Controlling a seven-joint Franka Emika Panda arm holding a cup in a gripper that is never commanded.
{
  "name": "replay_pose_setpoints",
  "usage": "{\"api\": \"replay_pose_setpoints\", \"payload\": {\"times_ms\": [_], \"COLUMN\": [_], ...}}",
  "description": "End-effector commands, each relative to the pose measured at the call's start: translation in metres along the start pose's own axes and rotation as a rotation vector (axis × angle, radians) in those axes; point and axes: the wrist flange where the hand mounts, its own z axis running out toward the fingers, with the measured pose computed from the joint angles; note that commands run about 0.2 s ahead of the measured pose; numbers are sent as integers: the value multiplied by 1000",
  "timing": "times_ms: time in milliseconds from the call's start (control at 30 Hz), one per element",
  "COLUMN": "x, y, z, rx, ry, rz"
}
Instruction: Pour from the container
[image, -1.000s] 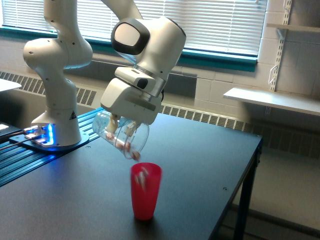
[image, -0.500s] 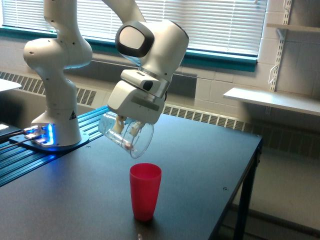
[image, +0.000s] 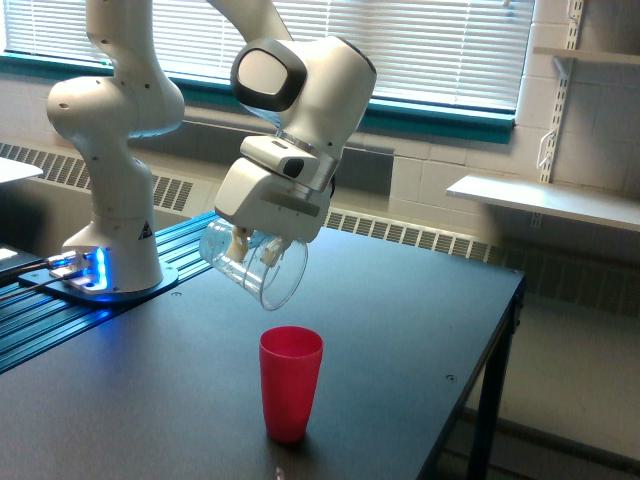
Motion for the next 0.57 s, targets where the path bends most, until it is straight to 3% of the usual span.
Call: {"api": "replay_pose_setpoints", "payload": {"times_ms": [33, 167, 567], "x": [-2, -1, 1], "y": [-4, -5, -3], "z": [-7, -8, -10], "rx": [9, 5, 33], "ry": [15, 47, 25], "rz": [25, 24, 45]}}
